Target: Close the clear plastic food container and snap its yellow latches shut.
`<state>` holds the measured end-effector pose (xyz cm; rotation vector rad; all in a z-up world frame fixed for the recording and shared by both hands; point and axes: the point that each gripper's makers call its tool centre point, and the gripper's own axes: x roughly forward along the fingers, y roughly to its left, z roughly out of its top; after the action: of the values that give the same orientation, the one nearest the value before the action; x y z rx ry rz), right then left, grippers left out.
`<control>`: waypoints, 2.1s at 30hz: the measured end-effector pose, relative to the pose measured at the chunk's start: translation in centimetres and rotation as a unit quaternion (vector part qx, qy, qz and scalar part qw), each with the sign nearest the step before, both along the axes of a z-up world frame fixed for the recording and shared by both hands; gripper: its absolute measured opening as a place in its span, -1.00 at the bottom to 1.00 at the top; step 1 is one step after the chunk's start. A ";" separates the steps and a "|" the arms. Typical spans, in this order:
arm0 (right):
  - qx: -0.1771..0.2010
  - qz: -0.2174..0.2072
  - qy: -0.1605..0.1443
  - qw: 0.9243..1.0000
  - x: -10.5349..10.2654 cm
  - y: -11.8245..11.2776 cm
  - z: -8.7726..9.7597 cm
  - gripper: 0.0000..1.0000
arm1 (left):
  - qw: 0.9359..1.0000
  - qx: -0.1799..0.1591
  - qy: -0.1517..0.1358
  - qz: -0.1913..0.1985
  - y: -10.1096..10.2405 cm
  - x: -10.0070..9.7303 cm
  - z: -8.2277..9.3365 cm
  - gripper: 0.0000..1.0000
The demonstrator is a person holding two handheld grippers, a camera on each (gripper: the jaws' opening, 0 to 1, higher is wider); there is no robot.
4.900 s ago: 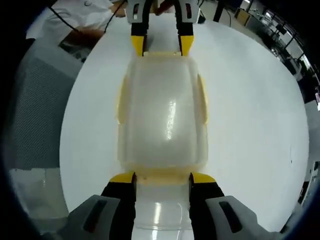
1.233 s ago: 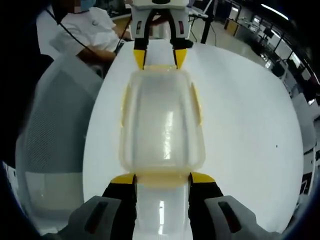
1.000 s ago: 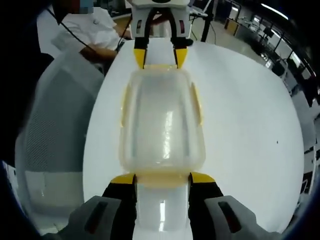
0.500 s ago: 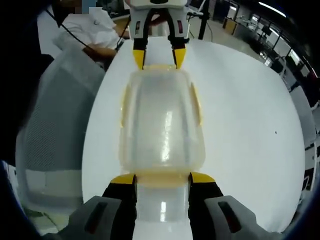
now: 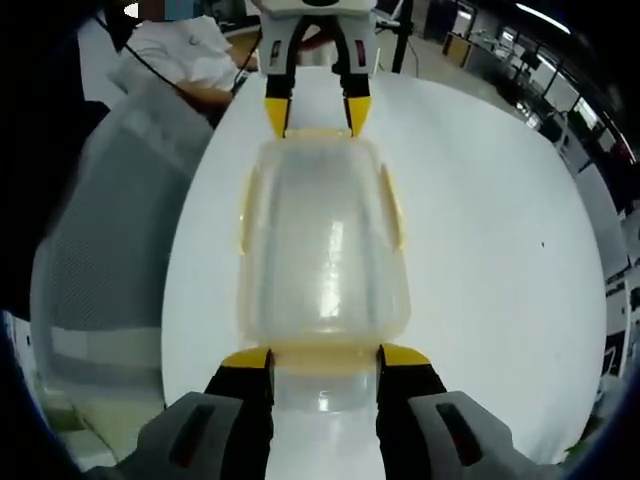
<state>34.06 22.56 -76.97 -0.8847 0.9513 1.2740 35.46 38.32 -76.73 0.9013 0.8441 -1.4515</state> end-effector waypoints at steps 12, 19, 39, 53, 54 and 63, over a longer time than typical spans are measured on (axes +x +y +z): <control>-0.007 -0.005 -0.002 1.000 -0.3 -2.4 0.1 -0.22 | 1.000 -0.004 0.004 -0.003 -2.4 -0.2 0.0 -0.24; -0.011 -0.002 -0.007 1.000 -0.3 -3.7 0.5 -0.22 | 1.000 0.002 0.001 -0.005 -3.6 -0.3 0.3 -0.24; -0.025 -0.015 0.000 1.000 -1.0 -7.8 0.4 -0.22 | 1.000 -0.004 0.004 -0.009 -7.7 -0.6 0.0 -0.23; -0.031 -0.012 0.005 0.999 -0.9 -7.7 -0.5 -0.22 | 1.000 -0.002 0.012 -0.003 -7.7 -0.8 -0.6 -0.23; -0.037 -0.011 0.003 0.999 -0.9 -7.9 -0.5 -0.22 | 1.000 -0.005 0.014 -0.002 -7.8 -0.8 -0.6 -0.23; -0.034 -0.008 0.002 0.999 -0.8 -8.1 -1.1 -0.22 | 1.000 -0.003 0.013 0.002 -7.9 -1.0 -1.0 -0.23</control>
<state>33.28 14.45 -78.07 -0.9256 1.0082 1.2361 34.49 30.37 -77.69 0.8778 0.8603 -1.4649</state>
